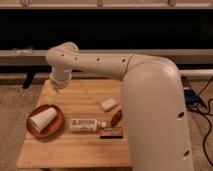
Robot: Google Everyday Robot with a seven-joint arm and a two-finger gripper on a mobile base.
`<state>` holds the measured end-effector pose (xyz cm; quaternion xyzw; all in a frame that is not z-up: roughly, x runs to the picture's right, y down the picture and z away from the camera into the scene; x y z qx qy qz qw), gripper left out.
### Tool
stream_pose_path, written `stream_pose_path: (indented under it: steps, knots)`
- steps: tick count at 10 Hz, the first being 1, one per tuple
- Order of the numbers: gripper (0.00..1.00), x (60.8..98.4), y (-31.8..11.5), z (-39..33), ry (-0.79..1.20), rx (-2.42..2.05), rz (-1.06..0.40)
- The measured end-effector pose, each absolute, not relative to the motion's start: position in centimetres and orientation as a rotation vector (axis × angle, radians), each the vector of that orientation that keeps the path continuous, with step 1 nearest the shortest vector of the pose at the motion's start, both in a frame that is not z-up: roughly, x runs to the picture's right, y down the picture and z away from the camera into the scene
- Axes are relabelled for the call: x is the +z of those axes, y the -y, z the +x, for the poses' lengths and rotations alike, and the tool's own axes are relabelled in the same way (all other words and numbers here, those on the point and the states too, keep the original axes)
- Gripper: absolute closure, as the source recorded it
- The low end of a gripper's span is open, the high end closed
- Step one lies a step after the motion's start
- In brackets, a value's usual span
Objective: Place the ceramic cup in the ceramic bowl
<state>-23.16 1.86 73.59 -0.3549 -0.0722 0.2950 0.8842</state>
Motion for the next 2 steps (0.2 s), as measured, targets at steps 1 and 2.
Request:
stream_pose_path:
  steps: [1,2]
  knots:
    - [0.20,73.67,-1.66,-22.69,0.146,0.624,-0.733]
    - [0.20,73.69,-1.68,-22.72,0.146,0.625,-0.733]
